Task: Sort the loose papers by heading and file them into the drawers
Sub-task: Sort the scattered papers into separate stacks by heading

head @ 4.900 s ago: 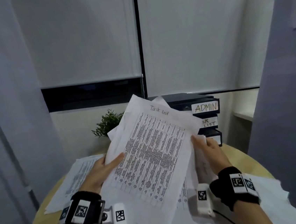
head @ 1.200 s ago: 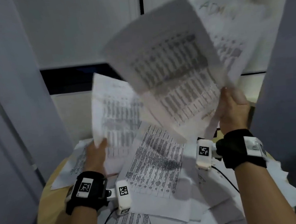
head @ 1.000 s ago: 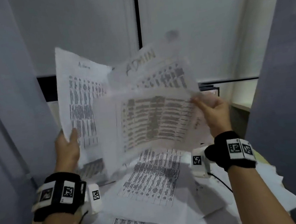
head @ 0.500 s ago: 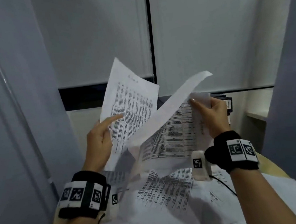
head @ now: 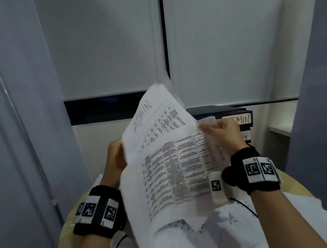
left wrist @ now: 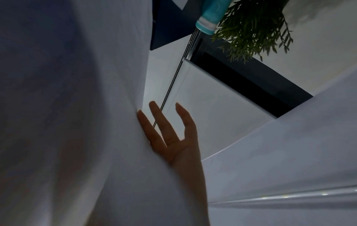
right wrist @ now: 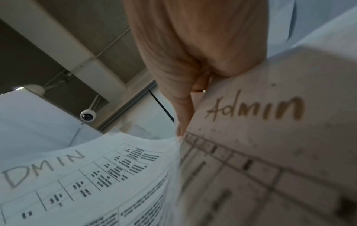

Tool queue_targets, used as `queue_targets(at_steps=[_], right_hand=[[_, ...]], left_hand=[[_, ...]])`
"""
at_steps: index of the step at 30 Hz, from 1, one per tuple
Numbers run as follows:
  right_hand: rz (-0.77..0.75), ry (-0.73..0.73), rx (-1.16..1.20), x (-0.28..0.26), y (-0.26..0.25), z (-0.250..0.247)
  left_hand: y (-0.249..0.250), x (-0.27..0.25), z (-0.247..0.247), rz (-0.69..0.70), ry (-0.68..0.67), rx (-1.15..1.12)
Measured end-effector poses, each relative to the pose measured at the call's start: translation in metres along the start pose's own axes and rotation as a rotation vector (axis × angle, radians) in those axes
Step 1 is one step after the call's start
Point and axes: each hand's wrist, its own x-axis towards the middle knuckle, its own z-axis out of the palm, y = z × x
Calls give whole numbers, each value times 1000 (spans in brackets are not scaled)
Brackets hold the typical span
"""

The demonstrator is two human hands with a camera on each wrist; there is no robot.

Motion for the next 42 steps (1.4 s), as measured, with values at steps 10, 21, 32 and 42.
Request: queue_targets(at_steps=[10, 21, 32, 42], right_hand=[[57, 123, 28, -3, 0, -1], [-205, 188, -31, -16, -7, -6], [-541, -73, 114, -17, -30, 15], [-698, 58, 191, -25, -34, 43]], left_hand=[[-26, -16, -12, -163, -202, 15], [-25, 12, -25, 32, 354, 240], [6, 15, 18, 309, -24, 516], [18, 2, 43, 38, -171, 77]])
